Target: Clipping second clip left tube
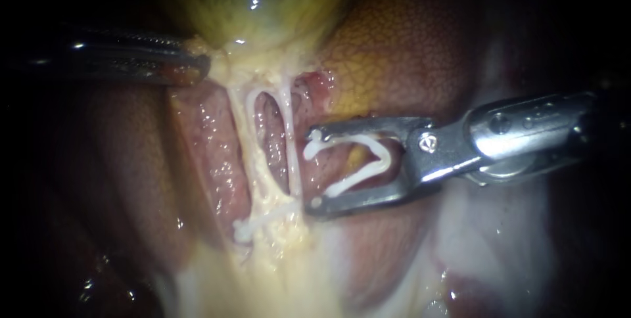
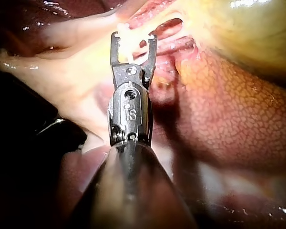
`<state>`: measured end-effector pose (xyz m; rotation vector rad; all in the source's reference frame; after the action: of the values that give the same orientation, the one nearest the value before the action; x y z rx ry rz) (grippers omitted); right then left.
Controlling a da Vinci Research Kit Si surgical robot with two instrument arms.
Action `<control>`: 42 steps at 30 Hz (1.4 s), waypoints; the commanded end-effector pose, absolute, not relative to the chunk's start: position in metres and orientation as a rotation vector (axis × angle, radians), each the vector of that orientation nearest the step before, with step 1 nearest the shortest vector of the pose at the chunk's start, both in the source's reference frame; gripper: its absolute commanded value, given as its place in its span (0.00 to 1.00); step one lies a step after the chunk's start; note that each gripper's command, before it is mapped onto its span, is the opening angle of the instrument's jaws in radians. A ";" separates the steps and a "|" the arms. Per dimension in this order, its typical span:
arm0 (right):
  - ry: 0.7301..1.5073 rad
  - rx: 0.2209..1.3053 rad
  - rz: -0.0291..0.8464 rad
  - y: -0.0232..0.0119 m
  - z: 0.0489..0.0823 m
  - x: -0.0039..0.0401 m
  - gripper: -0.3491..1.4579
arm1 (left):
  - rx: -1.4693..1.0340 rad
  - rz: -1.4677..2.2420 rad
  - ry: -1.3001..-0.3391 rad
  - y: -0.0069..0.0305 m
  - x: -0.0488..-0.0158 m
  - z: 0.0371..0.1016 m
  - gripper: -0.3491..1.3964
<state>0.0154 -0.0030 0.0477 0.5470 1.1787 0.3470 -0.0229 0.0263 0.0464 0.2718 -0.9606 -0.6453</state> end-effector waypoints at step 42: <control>1.222 0.674 0.320 -0.0031 0.0571 0.0197 0.44 | 0.277 -0.643 -0.963 0.0259 -0.0233 0.0463 0.00</control>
<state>0.0199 -0.0032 0.0571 0.6853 1.2271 0.3200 -0.0233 0.0259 0.0463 0.2769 -0.9626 -0.6433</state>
